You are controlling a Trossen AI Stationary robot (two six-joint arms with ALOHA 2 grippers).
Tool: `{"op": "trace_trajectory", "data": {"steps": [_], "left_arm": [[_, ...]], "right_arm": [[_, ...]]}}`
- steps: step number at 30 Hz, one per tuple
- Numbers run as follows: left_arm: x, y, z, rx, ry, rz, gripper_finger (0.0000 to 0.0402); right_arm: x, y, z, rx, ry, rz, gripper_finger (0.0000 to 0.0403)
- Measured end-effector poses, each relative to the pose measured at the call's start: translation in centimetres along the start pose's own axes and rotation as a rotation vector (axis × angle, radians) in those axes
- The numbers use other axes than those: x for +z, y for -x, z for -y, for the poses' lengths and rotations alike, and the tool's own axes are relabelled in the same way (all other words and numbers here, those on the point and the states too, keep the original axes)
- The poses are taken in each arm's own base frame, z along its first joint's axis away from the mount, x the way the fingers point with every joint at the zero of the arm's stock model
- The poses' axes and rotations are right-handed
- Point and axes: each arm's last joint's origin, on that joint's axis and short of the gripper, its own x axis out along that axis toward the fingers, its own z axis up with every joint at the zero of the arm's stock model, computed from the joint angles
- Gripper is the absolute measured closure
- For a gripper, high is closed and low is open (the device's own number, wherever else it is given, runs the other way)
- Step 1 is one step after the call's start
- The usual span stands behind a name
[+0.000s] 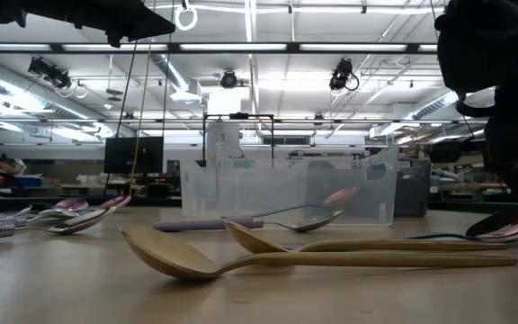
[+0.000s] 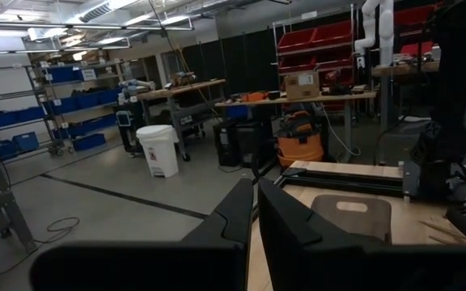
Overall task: Sort silverware by color (type)
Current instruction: Put the gold spoon into the black bin
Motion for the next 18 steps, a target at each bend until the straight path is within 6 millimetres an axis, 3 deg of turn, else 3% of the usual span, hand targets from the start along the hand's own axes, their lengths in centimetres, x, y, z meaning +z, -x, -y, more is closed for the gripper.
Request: {"op": "trace_trajectory", "data": {"steps": [5,11,18], "left_arm": [[0.0,0.0,0.0,0.0,0.0,-0.001,0.0372],[0.0,0.0,0.0,0.0,0.008,-0.001,0.0372],[0.0,0.0,0.0,-0.001,0.007,-0.004,0.0372]], "right_arm": [[0.0,0.0,0.0,0.011,0.0,0.003,0.0386],[0.1,0.1,-0.2,0.011,-0.008,0.002,0.0385],[0.6,1.8,0.1,-0.04,-0.01,0.014,0.0385]]}}
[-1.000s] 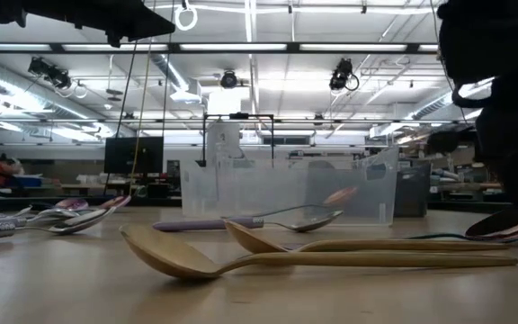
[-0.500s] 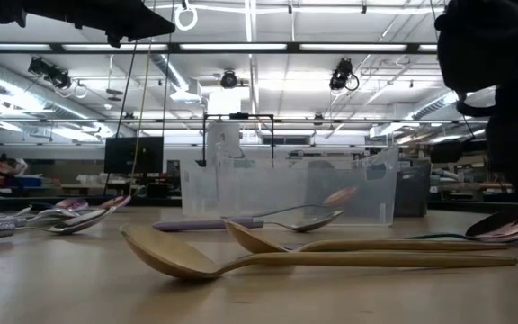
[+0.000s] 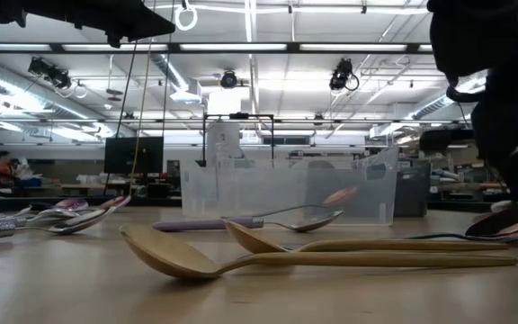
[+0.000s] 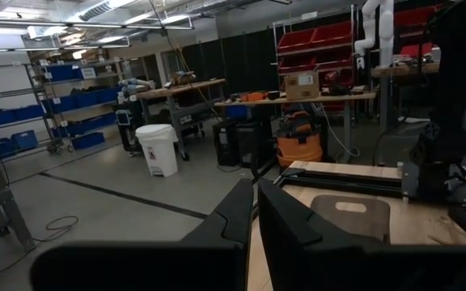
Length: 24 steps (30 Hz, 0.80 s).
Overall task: Sort silverware by color (type)
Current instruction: Put the gold spoon into the black bin
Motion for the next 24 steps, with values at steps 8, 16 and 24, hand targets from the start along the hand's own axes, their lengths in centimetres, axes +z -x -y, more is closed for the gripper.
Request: {"op": "trace_trajectory", "data": {"steps": [8,16,24], "left_arm": [[-0.1,0.0,0.0,-0.002,-0.005,-0.011,0.0372],[-0.1,0.0,0.0,-0.002,-0.005,-0.011,0.0372],[-0.1,0.0,0.0,-0.002,-0.004,-0.011,0.0372]], "right_arm": [[0.5,2.3,0.9,0.004,-0.047,0.017,0.0385],[0.2,5.2,3.6,-0.065,-0.177,0.069,0.0385],[-2.2,9.6,6.2,-0.216,-0.364,0.174,0.0385]]}}
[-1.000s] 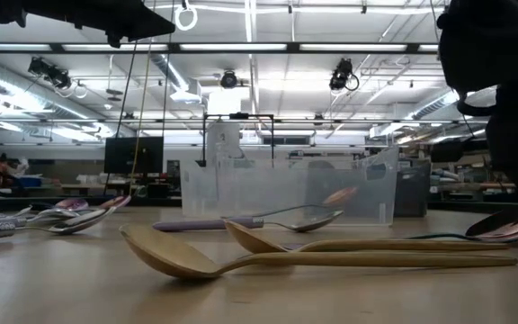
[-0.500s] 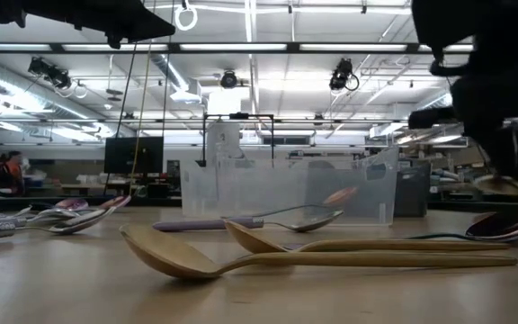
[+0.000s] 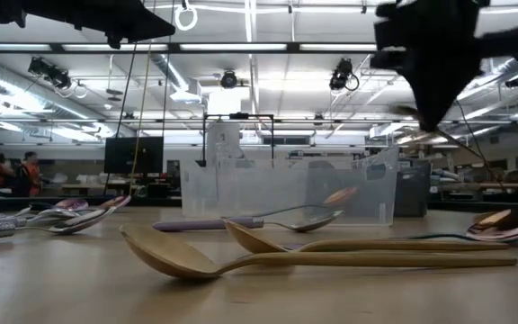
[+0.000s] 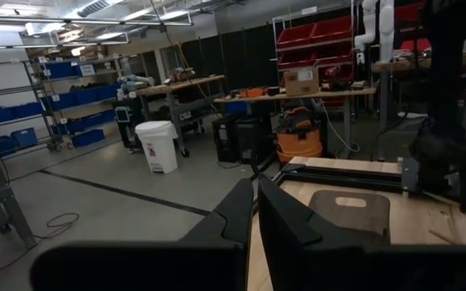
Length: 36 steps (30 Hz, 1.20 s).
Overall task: Sort silverware by color (type)
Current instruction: Put the gold spoon into the black bin
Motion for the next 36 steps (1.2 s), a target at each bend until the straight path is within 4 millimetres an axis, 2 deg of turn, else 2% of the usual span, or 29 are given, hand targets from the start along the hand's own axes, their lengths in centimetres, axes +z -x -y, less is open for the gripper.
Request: {"op": "trace_trajectory", "data": {"steps": [6,13,22,30,36], "left_arm": [[0.0,0.0,0.0,0.0,0.0,0.0,0.0372],[0.0,0.0,0.0,0.0,0.0,0.0,0.0372],[0.0,0.0,0.0,0.0,0.006,0.0,0.0372],[-0.1,0.0,0.0,-0.002,0.002,-0.008,0.0372],[-0.1,0.0,0.0,-0.003,0.0,-0.013,0.0372]], "right_arm": [[-1.0,1.3,2.9,-0.123,-0.116,0.072,0.0385],[-1.5,1.1,6.0,-0.203,-0.219,0.113,0.0385],[-0.7,-1.8,10.0,-0.136,-0.474,0.14,0.0385],[-1.2,-4.8,12.6,-0.058,-0.597,0.067,0.0385],[-1.7,-6.1,14.4,-0.015,-0.687,0.085,0.0385]]}}
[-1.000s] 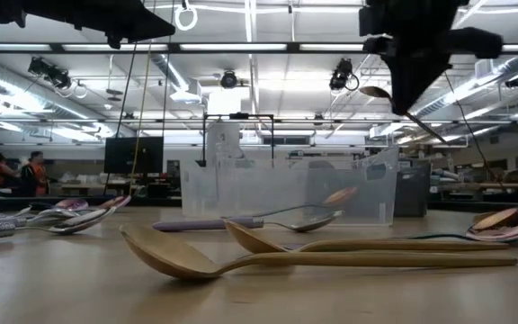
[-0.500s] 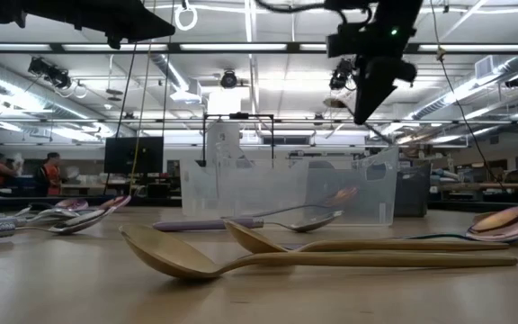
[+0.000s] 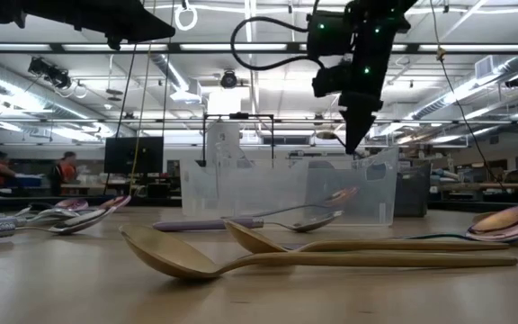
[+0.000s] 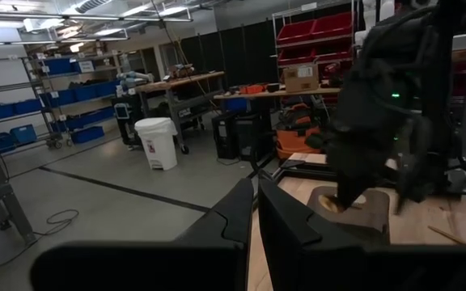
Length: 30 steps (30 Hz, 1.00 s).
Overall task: Sort silverware by color (type)
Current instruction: Put the gold spoon into the black bin
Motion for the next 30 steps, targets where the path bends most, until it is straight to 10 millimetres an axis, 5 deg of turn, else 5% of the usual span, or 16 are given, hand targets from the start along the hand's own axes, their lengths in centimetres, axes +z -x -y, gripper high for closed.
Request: {"op": "trace_trajectory", "data": {"steps": [30], "left_arm": [[-0.2,0.0,0.0,-0.003,0.007,-0.021,0.0372]], "right_arm": [[0.6,-9.6,1.2,0.136,-0.045,-0.221,0.0362]]}}
